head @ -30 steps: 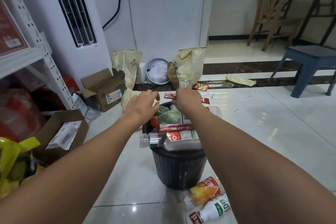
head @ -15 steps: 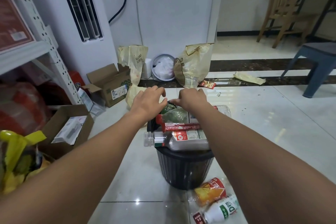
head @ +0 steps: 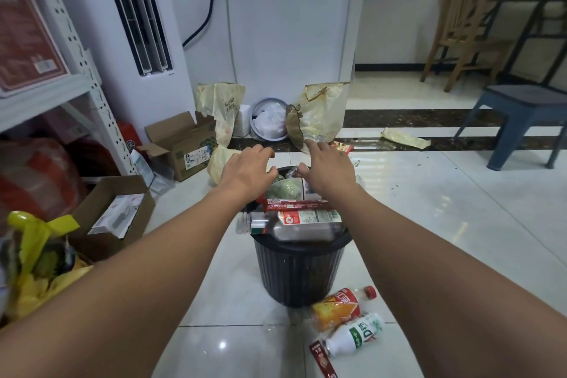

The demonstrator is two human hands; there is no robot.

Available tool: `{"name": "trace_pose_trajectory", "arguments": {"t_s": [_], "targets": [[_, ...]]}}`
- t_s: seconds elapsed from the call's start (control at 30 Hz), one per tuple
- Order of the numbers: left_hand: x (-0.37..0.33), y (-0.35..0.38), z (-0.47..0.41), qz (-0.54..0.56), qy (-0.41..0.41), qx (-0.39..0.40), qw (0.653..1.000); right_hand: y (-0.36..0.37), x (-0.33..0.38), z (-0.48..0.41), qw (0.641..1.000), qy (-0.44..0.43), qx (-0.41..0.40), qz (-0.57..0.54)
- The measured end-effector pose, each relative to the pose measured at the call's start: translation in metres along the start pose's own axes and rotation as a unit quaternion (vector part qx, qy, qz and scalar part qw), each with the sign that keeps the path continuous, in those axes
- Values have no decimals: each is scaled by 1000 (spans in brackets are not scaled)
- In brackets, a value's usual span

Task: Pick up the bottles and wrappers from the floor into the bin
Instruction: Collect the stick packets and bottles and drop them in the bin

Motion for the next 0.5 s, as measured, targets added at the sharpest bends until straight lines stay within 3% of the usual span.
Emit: {"name": "trace_pose_trajectory", "arguments": {"t_s": [0.5], "targets": [[-67, -30, 73, 19, 40, 47, 998, -43, -9, 123, 1000, -10, -27, -4]]}}
Point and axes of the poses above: each hand's wrist, its own z-axis away from the middle knuckle, its own y-axis out of the palm, x = y × z, the point moved 6 cm from there along -z, towards the middle knuckle, and after that the axes turned 9 degrees about -z, right-handed, at the moved point
